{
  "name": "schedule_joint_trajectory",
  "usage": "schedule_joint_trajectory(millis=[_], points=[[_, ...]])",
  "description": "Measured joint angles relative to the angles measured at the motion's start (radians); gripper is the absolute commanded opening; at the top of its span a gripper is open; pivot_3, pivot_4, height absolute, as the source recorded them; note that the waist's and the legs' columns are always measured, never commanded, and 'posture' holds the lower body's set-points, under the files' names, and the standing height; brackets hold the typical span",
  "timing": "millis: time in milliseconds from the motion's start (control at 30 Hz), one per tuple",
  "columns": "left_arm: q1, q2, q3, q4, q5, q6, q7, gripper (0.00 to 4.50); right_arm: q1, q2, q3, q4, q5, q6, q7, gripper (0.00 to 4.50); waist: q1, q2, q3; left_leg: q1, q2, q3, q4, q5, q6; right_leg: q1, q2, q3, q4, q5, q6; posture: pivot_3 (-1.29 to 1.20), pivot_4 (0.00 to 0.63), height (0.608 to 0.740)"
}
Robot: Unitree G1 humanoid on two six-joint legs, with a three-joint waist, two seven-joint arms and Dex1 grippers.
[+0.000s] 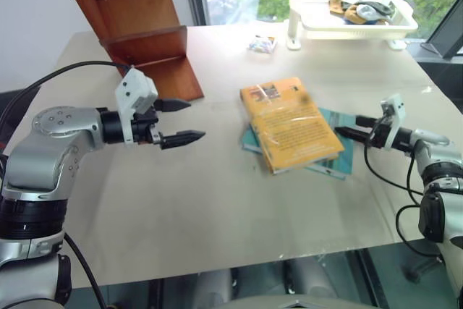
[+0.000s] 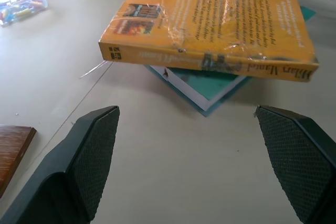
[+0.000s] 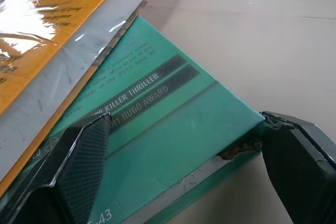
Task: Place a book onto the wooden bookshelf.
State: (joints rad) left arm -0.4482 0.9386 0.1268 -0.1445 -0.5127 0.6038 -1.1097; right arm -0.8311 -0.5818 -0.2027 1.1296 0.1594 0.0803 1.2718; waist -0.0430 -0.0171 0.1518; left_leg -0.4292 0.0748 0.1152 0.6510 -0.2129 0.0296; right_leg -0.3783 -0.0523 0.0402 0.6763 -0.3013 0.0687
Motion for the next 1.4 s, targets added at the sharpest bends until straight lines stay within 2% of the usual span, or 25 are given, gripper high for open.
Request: schedule_joint_trajectory(millis=[233, 333, 633, 800, 900, 1033, 1200, 1400], points=[[0.016, 0.034, 0.001, -0.043, -0.018, 0.019, -0.032, 4.43, 0.194, 0.018, 0.006, -0.324, 0.059, 0.085, -0.002, 4.5, 0.005, -0.002, -0.001, 0.0, 0.0, -0.001, 0.0, 0.0, 0.0, 0.0, 0.0, -0.001, 0.0, 0.0, 0.0, 0.0, 0.15, 0.74], [0.041, 0.078, 0.015, -0.072, -0.058, 0.046, -0.085, 4.43, 0.292, 0.021, 0.006, -0.496, 0.1, 0.151, -0.042, 4.5, 0.008, -0.003, -0.002, 0.0, 0.0, -0.001, 0.0, 0.0, 0.0, 0.0, 0.0, -0.002, 0.0, 0.0, 0.0, 0.0, 0.15, 0.74], [0.104, 0.126, 0.025, -0.083, -0.09, 0.081, -0.152, 4.43, 0.464, 0.037, -0.008, -0.783, 0.185, 0.281, -0.181, 4.5, 0.011, -0.003, -0.002, 0.0, 0.0, -0.002, 0.0, -0.001, 0.001, 0.0, 0.0, -0.002, 0.001, 0.0, 0.0, 0.0, 0.15, 0.74], [0.108, 0.127, 0.024, -0.082, -0.088, 0.079, -0.156, 4.43, 0.479, 0.027, -0.035, -0.817, 0.216, 0.322, -0.269, 4.5, 0.011, -0.003, -0.002, 0.0, 0.0, -0.001, 0.0, -0.002, 0.004, 0.0, -0.001, -0.002, 0.001, 0.0, 0.0, 0.0, 0.15, 0.74], [0.106, 0.131, 0.022, -0.076, -0.08, 0.072, -0.162, 4.43, 0.484, -0.031, -0.086, -0.825, 0.236, 0.356, -0.306, 4.5, 0.023, -0.002, -0.001, -0.001, -0.001, -0.001, 0.0, -0.003, 0.004, -0.001, -0.002, -0.002, 0.001, 0.0, 0.0, 0.0, 0.15, 0.74], [0.096, 0.131, 0.011, -0.049, -0.07, 0.063, -0.175, 4.43, 0.52, -0.078, -0.133, -0.935, 0.293, 0.408, -0.32, 4.5, 0.03, -0.001, 0.0, -0.001, 0.0, -0.001, -0.001, -0.003, 0.004, -0.001, 0.0, -0.002, 0.001, 0.0, -0.001, 0.0, 0.15, 0.74], [0.08, 0.128, -0.019, -0.036, -0.06, 0.056, -0.179, 4.43, 0.615, -0.082, -0.126, -1.079, 0.323, 0.438, -0.318, 4.5, 0.03, -0.001, 0.0, -0.002, 0.0, -0.001, 0.0, -0.003, 0.004, -0.001, -0.001, -0.001, 0.0, 0.0, 0.0, 0.0, 0.15, 0.74], [0.038, 0.126, -0.038, 0.004, -0.045, 0.032, -0.196, 4.43, 0.69, -0.14, -0.061, -1.181, 0.257, 0.343, -0.296, 4.5, 0.03, -0.001, 0.0, -0.001, 0.0, -0.001, 0.0, -0.003, 0.005, -0.001, -0.001, -0.002, 0.001, 0.0, 0.0, 0.0, 0.15, 0.74]])
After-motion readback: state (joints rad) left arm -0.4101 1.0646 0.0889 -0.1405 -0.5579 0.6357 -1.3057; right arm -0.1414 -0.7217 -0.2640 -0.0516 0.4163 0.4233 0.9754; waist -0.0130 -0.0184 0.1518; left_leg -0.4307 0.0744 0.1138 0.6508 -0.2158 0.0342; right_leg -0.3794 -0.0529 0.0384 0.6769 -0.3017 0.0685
